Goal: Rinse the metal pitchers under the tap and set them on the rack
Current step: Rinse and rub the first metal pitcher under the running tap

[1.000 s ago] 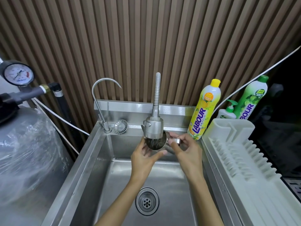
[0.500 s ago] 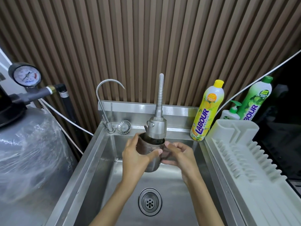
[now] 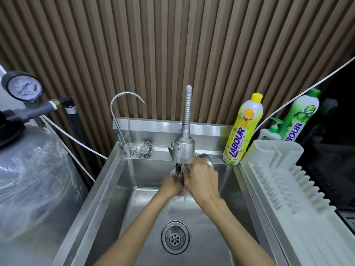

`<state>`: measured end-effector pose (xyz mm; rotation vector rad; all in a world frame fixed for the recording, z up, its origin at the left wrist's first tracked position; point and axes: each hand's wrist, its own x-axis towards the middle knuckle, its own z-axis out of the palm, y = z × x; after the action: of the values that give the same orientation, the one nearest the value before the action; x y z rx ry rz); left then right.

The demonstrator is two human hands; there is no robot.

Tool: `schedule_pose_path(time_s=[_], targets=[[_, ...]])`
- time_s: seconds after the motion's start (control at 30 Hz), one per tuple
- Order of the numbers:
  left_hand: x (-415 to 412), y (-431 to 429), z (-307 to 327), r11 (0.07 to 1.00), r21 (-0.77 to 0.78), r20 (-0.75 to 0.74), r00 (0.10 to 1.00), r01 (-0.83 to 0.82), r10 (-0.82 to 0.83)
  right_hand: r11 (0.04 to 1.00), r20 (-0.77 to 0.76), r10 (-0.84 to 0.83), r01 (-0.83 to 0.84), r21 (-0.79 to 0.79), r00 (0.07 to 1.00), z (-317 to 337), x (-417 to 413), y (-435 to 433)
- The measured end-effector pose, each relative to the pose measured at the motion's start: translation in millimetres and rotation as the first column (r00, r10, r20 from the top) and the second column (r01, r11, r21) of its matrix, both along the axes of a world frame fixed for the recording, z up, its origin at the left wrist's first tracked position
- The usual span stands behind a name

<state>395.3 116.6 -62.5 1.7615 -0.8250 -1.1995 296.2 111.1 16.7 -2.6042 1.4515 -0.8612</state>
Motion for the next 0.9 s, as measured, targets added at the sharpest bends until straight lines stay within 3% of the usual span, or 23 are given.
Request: schedule_pose_path(time_s=[0.17,0.43,0.5,0.6,0.67,0.77,0.9], targets=[[-1.1,0.1,-8.0,1.000,0.015,0.066,0.998,0.010,-0.011,0.987,-0.142,-0.020,-0.004,-0.162,0.990,-6.3,11.1,-0.8],[-6.2,1.2,-8.3,0.997,0.005,-0.081,0.994,0.079,-0.079,0.972,-0.103,0.051,-0.073,-0.223,0.993,-26.8,5.9,-18.6],[-12.6,0.4,-2.8,0.996,-0.035,-0.168,0.982,0.086,-0.091,0.991,-0.011,0.064,-0.065,-0.115,0.998,-28.7,-0.1,-23.5],[-15.7,1.0,2.1,0.991,-0.095,-0.243,0.963,0.094,-0.115,0.983,0.219,0.033,-0.071,0.167,0.975,-34.0,-13.9,-33.6],[-14.8,3.3,0.0,0.989,-0.141,-0.271,0.958,0.053,-0.090,0.949,0.426,-0.022,-0.115,0.294,0.904,-35.4,-23.2,-37.0],[-14.0,13.5,1.7,0.956,-0.274,-0.285,0.958,-0.106,0.025,0.827,0.699,-0.170,-0.285,0.485,0.695,-35.6,-35.6,-32.0],[-13.9,27.5,0.2,0.890,-0.408,-0.236,0.965,-0.205,0.114,0.678,0.831,-0.289,-0.510,0.528,0.476,-48.3,-39.5,-16.3]])
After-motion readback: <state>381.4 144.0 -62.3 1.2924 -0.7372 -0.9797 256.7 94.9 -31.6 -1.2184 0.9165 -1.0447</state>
